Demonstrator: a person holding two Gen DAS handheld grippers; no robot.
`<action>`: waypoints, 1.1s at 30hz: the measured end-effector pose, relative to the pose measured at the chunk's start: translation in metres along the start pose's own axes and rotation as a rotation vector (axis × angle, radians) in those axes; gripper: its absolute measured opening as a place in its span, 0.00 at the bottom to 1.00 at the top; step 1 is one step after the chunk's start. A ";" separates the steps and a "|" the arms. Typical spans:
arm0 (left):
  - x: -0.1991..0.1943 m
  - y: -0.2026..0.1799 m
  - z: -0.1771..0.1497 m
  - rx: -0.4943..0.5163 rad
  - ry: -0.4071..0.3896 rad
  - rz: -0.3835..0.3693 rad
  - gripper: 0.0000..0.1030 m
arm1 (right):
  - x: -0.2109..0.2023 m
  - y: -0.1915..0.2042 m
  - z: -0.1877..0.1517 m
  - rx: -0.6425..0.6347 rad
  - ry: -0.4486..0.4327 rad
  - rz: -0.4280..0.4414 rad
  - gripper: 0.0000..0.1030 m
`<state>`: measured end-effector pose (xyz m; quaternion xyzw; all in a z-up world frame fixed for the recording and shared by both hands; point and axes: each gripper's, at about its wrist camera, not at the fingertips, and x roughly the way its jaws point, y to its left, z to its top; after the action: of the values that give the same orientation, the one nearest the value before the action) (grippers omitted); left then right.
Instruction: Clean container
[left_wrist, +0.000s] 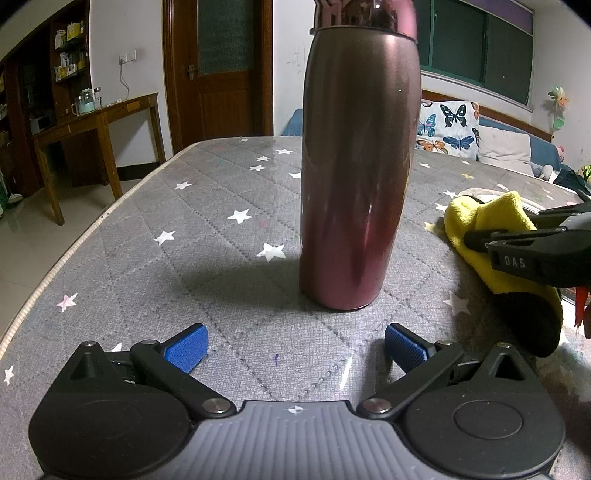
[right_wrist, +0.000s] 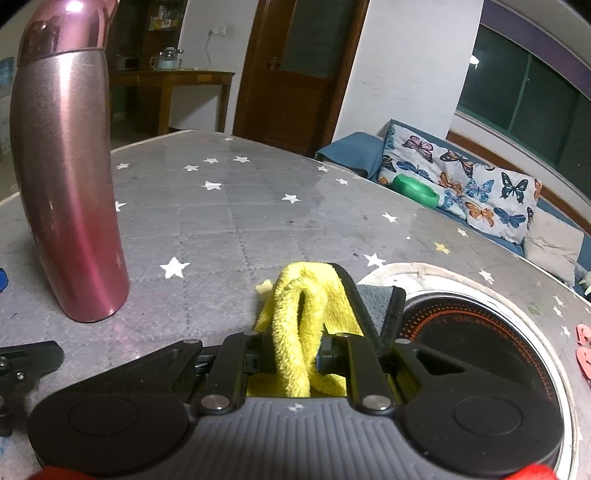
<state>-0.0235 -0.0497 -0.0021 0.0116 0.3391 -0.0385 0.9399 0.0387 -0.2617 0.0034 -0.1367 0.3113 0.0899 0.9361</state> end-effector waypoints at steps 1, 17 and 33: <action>0.000 0.000 0.000 0.000 0.000 0.000 1.00 | 0.000 -0.001 0.000 0.003 0.000 0.001 0.14; -0.001 0.000 0.001 0.002 -0.003 0.001 1.00 | 0.003 -0.001 -0.003 -0.021 -0.005 -0.048 0.14; -0.002 -0.001 0.001 0.003 -0.004 0.000 1.00 | 0.006 0.005 -0.002 -0.052 -0.004 -0.066 0.14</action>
<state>-0.0240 -0.0503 -0.0001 0.0129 0.3373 -0.0388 0.9405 0.0407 -0.2573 -0.0031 -0.1710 0.3025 0.0671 0.9353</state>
